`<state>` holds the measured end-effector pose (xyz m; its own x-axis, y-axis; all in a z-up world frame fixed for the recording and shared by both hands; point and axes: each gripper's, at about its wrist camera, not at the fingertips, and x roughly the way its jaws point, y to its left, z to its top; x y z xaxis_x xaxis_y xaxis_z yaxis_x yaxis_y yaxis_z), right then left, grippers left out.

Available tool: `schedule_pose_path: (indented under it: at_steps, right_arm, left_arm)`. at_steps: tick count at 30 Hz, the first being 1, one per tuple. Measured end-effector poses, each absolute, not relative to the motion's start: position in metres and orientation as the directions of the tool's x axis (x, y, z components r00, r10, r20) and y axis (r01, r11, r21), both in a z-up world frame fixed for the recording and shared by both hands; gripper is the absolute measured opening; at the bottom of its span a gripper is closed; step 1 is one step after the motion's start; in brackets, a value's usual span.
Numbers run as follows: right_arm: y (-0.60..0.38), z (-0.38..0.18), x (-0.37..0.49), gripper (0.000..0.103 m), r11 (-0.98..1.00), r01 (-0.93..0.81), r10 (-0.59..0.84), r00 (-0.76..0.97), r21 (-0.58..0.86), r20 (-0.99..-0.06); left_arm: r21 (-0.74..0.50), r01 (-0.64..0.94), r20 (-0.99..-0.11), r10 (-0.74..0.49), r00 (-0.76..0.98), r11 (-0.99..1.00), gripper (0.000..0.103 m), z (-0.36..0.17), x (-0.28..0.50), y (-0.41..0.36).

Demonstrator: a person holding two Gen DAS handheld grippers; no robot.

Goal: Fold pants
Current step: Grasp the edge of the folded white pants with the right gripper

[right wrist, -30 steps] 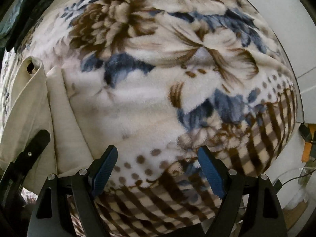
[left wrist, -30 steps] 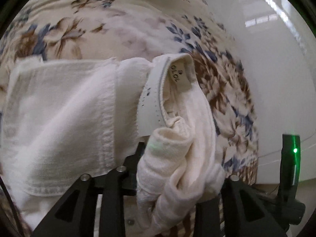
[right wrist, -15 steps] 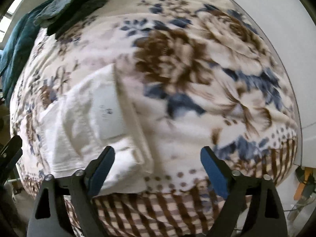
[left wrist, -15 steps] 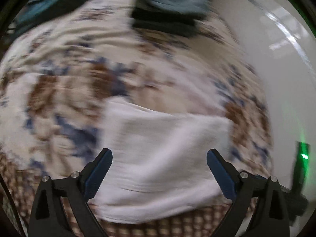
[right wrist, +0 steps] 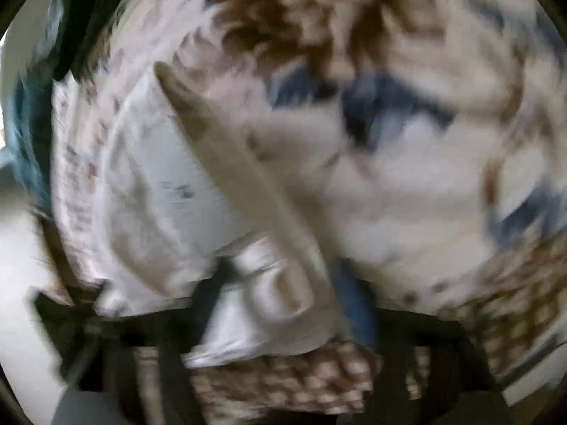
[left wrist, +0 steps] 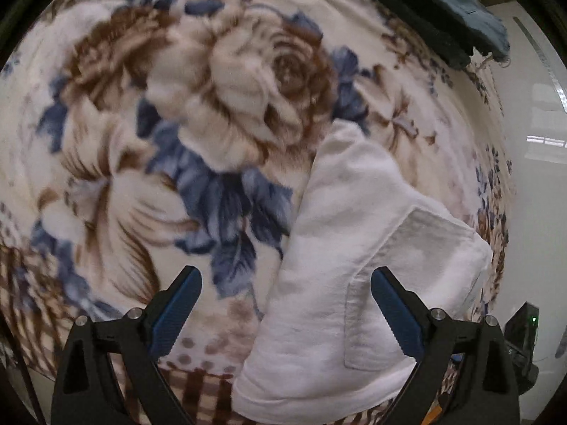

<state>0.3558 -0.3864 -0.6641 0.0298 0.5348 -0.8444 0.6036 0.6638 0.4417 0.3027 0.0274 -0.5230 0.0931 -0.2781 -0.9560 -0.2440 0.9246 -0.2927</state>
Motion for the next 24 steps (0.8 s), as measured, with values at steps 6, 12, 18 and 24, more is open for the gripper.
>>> schedule_pose_path:
  at_steps: [6,12,18,24]
  right_arm:
    - [-0.383,-0.605,0.34,0.009,0.712,0.527,0.507,0.071,0.464,-0.859]
    - [-0.392,-0.612,0.312,0.001,0.765,0.546,0.401,0.01,0.341,-0.916]
    - [-0.4,-0.643,0.337,0.017,0.658,0.576,0.557,0.06,0.485,-0.828]
    - [-0.367,-0.62,0.436,0.078,0.722,0.386,0.561,0.159,0.575,-0.812]
  left_arm:
    - [-0.299,-0.22,-0.954,-0.286,0.088,0.929,0.097,-0.528,0.3,0.012]
    - [-0.297,-0.2,-0.954,-0.283,0.095,0.934,0.097,-0.529,0.305,-0.002]
    - [-0.271,-0.169,-0.96,-0.254,0.116,0.947,0.097,-0.519,0.313,-0.001]
    - [-0.252,-0.198,-0.959,-0.218,0.179,0.947,0.097,-0.503,0.351,0.02]
